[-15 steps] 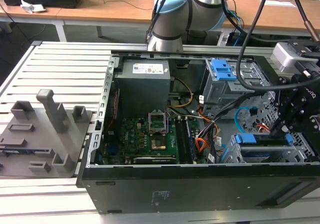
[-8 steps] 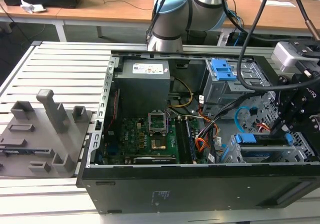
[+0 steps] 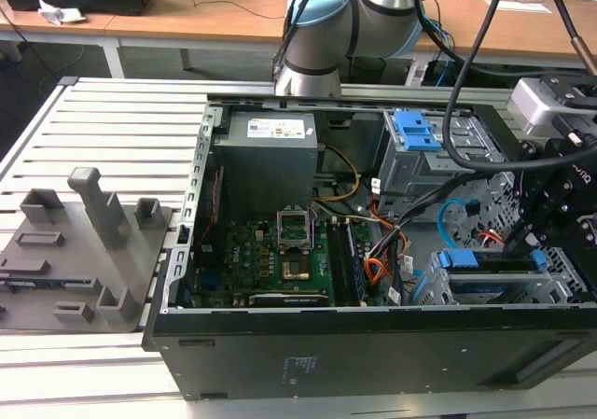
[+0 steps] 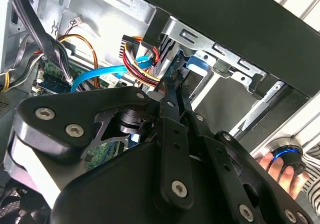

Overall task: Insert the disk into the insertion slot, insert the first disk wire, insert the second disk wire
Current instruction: 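Insert the first disk wire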

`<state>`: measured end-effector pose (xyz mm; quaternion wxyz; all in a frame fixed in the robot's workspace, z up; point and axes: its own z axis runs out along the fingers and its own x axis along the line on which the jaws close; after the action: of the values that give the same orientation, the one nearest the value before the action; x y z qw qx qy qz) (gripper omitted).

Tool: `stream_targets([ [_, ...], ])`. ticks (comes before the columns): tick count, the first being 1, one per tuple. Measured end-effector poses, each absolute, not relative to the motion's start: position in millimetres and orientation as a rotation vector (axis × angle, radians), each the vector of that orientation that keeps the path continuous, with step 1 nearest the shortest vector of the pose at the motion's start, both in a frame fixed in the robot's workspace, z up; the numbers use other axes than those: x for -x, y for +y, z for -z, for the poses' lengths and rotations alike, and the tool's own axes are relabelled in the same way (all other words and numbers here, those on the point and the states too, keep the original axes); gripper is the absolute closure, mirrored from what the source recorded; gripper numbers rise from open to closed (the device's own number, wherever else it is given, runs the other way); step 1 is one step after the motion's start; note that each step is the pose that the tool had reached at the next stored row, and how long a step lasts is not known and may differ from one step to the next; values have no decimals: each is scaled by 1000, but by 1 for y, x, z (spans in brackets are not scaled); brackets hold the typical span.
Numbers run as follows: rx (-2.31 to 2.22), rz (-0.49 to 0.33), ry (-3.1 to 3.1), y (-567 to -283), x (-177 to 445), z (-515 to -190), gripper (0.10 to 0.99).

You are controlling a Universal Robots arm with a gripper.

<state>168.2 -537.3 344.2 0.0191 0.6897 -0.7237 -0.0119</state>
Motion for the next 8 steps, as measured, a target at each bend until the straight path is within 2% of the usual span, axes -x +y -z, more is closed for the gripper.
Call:
stream_targets([
  [8,-2140,49,-2258,-540,-168,-343,925],
])
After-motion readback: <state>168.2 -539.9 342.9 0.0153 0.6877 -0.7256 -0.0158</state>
